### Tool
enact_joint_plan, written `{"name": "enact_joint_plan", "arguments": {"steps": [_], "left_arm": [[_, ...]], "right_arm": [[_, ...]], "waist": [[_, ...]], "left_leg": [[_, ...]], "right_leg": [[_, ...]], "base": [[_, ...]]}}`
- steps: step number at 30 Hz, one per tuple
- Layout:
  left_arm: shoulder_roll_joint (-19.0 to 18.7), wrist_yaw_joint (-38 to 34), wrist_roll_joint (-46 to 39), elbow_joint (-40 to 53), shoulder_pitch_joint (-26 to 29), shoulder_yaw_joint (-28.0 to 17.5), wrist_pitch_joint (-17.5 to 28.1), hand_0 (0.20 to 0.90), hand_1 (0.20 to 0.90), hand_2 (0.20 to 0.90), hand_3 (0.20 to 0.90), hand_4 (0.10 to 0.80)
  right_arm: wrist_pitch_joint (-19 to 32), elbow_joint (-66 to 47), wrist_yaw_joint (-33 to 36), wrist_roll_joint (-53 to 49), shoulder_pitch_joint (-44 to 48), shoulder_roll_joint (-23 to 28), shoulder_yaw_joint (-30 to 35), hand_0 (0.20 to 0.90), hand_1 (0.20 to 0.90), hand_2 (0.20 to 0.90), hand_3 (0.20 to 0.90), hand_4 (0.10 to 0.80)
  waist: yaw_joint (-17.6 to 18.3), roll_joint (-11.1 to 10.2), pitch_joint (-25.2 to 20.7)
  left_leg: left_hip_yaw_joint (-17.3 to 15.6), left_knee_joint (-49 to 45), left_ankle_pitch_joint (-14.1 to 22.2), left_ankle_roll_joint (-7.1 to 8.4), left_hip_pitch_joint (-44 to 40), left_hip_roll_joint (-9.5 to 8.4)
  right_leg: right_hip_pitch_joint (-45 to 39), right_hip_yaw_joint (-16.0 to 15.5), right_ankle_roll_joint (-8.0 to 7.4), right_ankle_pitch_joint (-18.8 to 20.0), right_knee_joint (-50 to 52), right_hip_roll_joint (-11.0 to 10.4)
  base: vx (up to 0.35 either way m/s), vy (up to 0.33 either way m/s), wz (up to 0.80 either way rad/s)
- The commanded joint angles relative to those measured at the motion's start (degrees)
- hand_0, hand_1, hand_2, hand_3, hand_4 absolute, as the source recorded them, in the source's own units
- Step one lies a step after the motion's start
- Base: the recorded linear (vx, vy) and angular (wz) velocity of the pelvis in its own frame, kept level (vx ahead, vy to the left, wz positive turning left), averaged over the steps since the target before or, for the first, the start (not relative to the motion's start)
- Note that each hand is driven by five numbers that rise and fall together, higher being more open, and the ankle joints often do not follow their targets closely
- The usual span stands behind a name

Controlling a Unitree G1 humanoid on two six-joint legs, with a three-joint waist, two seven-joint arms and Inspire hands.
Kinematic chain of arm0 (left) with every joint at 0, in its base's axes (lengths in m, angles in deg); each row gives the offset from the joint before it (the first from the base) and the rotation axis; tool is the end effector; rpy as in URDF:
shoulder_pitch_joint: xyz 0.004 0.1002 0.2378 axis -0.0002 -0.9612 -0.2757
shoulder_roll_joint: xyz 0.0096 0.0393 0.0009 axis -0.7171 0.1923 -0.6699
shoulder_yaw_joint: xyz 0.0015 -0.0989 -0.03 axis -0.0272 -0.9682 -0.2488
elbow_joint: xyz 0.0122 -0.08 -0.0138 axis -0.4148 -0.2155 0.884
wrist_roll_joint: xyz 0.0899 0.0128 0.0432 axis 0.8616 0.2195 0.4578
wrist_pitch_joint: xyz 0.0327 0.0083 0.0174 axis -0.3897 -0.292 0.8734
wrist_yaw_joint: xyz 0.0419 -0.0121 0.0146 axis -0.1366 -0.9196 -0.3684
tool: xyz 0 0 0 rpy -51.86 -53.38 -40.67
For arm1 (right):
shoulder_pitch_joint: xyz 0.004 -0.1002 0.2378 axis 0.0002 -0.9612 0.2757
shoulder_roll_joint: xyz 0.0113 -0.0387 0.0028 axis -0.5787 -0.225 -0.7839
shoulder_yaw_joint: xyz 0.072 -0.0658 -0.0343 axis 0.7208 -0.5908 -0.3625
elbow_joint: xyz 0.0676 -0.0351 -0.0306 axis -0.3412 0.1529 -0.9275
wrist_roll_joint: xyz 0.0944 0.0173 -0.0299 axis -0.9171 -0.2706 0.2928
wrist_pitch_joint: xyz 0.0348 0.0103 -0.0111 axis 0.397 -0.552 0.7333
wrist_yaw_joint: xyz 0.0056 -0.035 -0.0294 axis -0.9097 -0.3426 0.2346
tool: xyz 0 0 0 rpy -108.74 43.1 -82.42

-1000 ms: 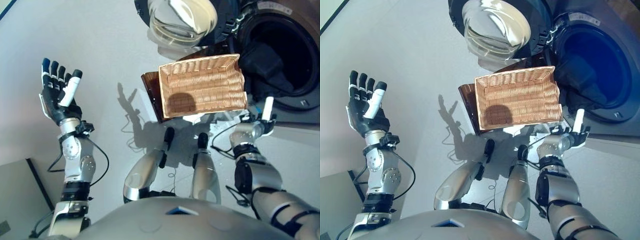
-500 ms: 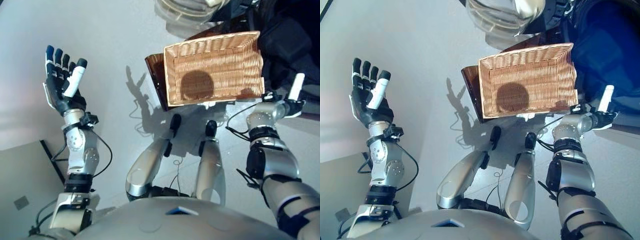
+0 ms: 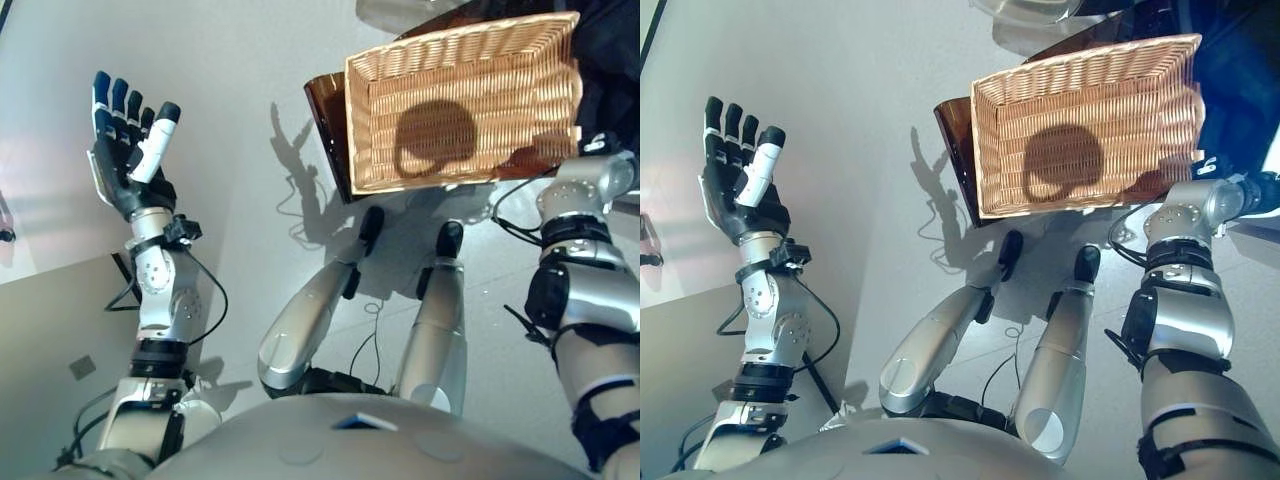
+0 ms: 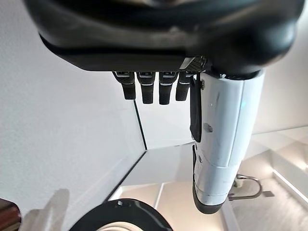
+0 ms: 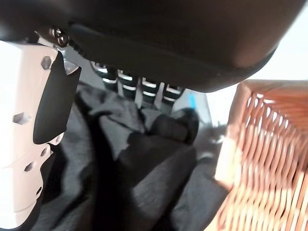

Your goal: Pick up the clothes and place them into the washing machine

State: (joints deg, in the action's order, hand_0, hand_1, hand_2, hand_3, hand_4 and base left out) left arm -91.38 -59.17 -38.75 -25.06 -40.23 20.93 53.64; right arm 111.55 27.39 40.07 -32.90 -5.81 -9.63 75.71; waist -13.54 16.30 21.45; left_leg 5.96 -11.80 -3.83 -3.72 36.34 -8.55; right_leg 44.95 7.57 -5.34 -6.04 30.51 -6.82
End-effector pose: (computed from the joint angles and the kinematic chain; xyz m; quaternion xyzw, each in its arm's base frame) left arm 0.2135 0.2008 0.0664 -0.1931 -0.1687 0.1897 0.9478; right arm 0.3072 -0.3243 0.1454 0.3560 -0.1273 -0.5608 0.7366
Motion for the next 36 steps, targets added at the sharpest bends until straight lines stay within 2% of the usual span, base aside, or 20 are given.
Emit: {"name": "enact_joint_plan", "arguments": {"steps": [1,8,9,10,11,12,13,14,23,25,36], "left_arm": [[-4.7,-1.6,2.0,6.4,0.8,-4.1,7.2,0.9,0.9,0.9,0.9,0.8],[-5.6,-2.0,1.8,7.0,1.2,-4.9,7.7,0.9,0.9,0.9,0.9,0.8],[-5.7,-2.0,1.8,6.9,1.3,-5.0,7.8,0.9,0.9,0.9,0.9,0.8],[-5.9,-2.0,1.7,7.0,1.4,-4.9,7.9,0.9,0.9,0.9,0.9,0.8],[-6.0,-2.0,1.6,7.0,1.5,-4.9,8.0,0.9,0.9,0.9,0.9,0.8],[-6.2,-1.9,1.4,7.1,1.7,-4.7,8.1,0.9,0.9,0.9,0.9,0.8],[-6.1,-1.9,1.4,7.0,1.7,-4.7,8.1,0.9,0.9,0.9,0.9,0.8],[-6.5,-1.9,1.3,6.9,2.1,-4.6,8.1,0.9,0.9,0.9,0.9,0.8],[-6.6,-2.1,0.7,6.0,3.6,-4.6,8.4,0.9,0.9,0.9,0.9,0.8],[-6.7,-2.2,0.5,5.8,4.2,-4.6,8.6,0.9,0.9,0.9,0.9,0.8],[-6.8,-2.3,0.5,4.1,5.9,-5.5,8.9,0.9,0.9,0.9,0.9,0.8]], "right_arm": [[0.7,-1.2,-2.0,4.6,4.1,9.2,-5.7,0.9,0.9,0.9,0.9,0.8],[0.0,-1.4,-3.1,5.2,8.1,11.7,-8.6,0.9,0.9,0.9,0.9,0.8],[-0.1,-1.0,-3.4,5.0,8.9,12.3,-9.1,0.859,0.859,0.859,0.859,0.771],[-0.6,-0.6,-3.4,5.4,9.6,12.9,-9.7,0.862,0.862,0.862,0.862,0.773],[-1.0,-0.1,-3.7,5.7,10.2,13.3,-10.3,0.749,0.749,0.749,0.749,0.692],[-1.5,0.4,-4.3,5.8,11.6,13.8,-11.6,0.496,0.496,0.496,0.496,0.512],[-1.5,0.5,-4.3,5.8,11.8,13.8,-11.7,0.4,0.4,0.4,0.4,0.443],[-2.2,0.9,-5.0,6.3,12.8,14.2,-13.1,0.2,0.2,0.2,0.2,0.3],[-3.1,1.4,-6.3,7.2,16.0,13.8,-16.1,0.2,0.2,0.2,0.2,0.3],[-2.7,1.0,-6.7,6.7,16.1,12.7,-16.3,0.2,0.2,0.2,0.2,0.3],[-0.6,-1.5,-9.9,3.6,14.2,7.9,-14.4,0.2,0.2,0.2,0.2,0.3]], "waist": [[-0.7,1.8,-2.2],[-1.9,1.6,-2.0],[-2.1,1.7,-2.0],[-2.3,1.8,-2.0],[-2.4,1.8,-2.0],[-2.8,1.8,-2.1],[-2.7,1.8,-2.1],[-3.0,1.6,-2.3],[-3.8,0.2,-3.0],[-3.9,-1.1,-3.3],[-4.4,-5.1,-4.6]], "left_leg": [[-1.2,-3.7,4.2,3.01,3.0,-1.99],[-0.6,-3.3,3.7,3.28,5.0,-2.89],[-0.5,-3.1,3.6,3.29,5.2,-3.02],[-0.5,-3.1,3.6,3.35,5.4,-3.11],[-0.4,-3.1,3.6,3.38,5.5,-3.23],[-0.4,-3.1,3.6,3.31,5.7,-3.49],[-0.4,-3.2,3.6,3.31,5.7,-3.5],[-0.3,-2.9,3.6,3.35,5.6,-3.7],[0.6,-1.7,3.2,3.4,4.6,-3.91],[1.3,-1.8,3.3,3.42,4.0,-3.92],[3.4,-1.3,4.0,3.3,0.1,-3.55]], "right_leg": [[-3.8,0.2,1.32,-2.2,-2.8,-1.4],[-2.2,-1.3,1.42,-2.6,-2.1,-2.1],[-2.0,-1.5,1.37,-2.5,-2.1,-2.3],[-1.9,-1.5,1.32,-2.5,-2.1,-2.5],[-1.8,-1.7,1.26,-2.5,-2.1,-2.6],[-1.8,-1.9,1.24,-2.6,-2.0,-2.9],[-1.8,-2.0,1.24,-2.6,-2.0,-2.9],[-2.0,-2.2,1.23,-2.6,-2.0,-3.1],[-3.7,-3.4,1.08,-2.2,-3.4,-3.5],[-5.1,-4.2,1.26,-2.6,-3.6,-3.3],[-11.0,-6.6,1.24,-2.6,-6.1,-3.0]], "base": [[0.002,-0.006,0.07],[0.015,-0.002,0.11],[0.037,0.016,0.08],[0.03,0.016,0.1],[0.05,0.031,0.13],[0.04,0.027,0.14],[0.062,0.04,0.12],[0.034,0.02,0.09],[0.042,-0.006,0.04],[0.041,-0.052,0.01],[0.03,-0.038,0.06]]}}
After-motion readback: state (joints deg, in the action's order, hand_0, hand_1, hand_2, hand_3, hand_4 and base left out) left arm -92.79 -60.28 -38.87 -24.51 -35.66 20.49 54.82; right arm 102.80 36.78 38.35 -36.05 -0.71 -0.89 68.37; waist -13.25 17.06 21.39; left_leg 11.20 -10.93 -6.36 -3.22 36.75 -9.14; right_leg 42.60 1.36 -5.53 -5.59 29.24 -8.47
